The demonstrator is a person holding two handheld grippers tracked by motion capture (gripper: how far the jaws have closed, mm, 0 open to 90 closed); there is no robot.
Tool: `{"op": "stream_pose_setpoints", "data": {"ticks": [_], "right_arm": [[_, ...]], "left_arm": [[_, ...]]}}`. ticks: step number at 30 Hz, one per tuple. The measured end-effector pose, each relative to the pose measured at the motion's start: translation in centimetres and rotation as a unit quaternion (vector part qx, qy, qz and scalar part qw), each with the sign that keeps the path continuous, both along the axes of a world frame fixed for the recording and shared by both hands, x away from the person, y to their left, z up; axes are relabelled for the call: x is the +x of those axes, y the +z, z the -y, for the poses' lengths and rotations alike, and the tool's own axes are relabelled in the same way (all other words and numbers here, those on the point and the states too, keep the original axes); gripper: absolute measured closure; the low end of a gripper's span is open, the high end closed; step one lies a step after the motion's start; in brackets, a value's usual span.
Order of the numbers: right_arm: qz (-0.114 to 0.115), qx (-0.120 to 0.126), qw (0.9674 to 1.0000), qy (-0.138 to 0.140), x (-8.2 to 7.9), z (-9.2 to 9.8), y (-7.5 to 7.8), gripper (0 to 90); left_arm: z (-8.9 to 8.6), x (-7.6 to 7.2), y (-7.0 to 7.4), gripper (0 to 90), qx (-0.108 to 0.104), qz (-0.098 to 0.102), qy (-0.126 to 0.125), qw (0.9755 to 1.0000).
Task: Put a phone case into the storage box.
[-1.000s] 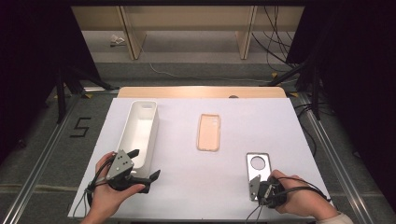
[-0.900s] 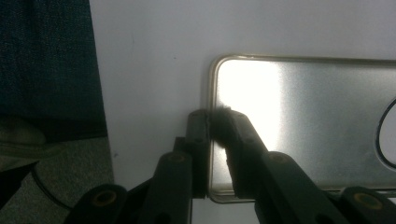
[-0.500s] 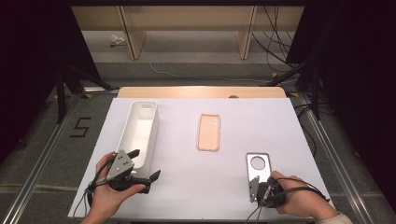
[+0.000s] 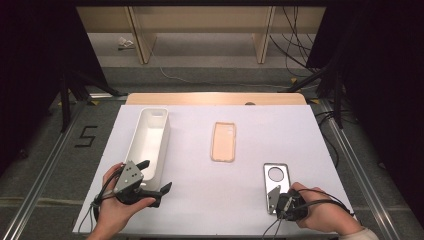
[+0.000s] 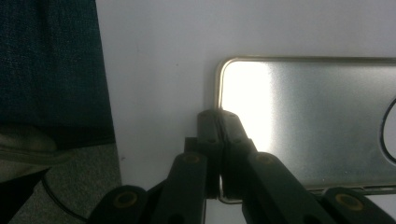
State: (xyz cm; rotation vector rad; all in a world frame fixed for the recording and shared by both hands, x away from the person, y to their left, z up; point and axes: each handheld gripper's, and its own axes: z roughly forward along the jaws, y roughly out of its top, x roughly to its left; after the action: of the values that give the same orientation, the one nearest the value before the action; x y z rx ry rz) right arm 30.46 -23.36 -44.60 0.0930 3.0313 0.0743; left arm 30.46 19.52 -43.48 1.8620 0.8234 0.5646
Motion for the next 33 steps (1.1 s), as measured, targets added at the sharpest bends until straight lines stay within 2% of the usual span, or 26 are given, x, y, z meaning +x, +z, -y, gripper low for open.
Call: {"op": "stream_pose_setpoints", "data": {"ticks": [6,11,16,18,19,20,23,25,30,33], "right_arm": [[0.005,0.037,0.9992,-0.009,0.2,0.4,0.9,88.9],[0.014,0.076,0.9969,-0.018,0.4,0.6,1.5,88.9],[0.026,0.129,0.9906,-0.036,0.6,0.7,2.3,88.9],[0.040,0.160,0.9853,-0.045,0.9,0.9,2.7,88.9],[0.040,0.160,0.9853,-0.045,0.9,0.9,2.7,88.9],[0.041,0.167,0.9840,-0.047,0.9,1.0,2.8,88.9],[0.050,0.197,0.9775,-0.057,1.2,1.2,3.0,88.9],[0.048,0.208,0.9750,-0.062,1.2,1.3,3.1,88.9],[0.042,0.219,0.9728,-0.065,1.3,1.3,3.0,88.9],[0.045,0.231,0.9695,-0.069,1.4,1.2,3.0,88.9]], "left_arm": [[0.0,0.0,0.0,1.5,-0.005,0.000,0.000,1.0000],[0.0,0.0,0.0,1.6,-0.006,0.000,0.001,1.0000],[0.0,0.0,0.0,2.2,-0.007,-0.001,0.001,1.0000],[0.0,0.0,0.0,2.3,-0.007,-0.001,0.001,1.0000],[0.0,0.0,0.0,2.3,-0.007,-0.001,0.001,1.0000],[0.0,0.0,0.0,2.3,-0.008,-0.002,0.001,1.0000],[0.0,0.0,0.0,2.5,-0.008,-0.001,0.001,1.0000],[0.0,0.0,0.0,2.5,-0.008,-0.001,0.000,1.0000],[0.1,0.1,0.0,2.8,-0.009,-0.002,-0.001,1.0000],[0.1,0.1,0.0,3.1,-0.008,-0.003,-0.002,1.0000]]}}
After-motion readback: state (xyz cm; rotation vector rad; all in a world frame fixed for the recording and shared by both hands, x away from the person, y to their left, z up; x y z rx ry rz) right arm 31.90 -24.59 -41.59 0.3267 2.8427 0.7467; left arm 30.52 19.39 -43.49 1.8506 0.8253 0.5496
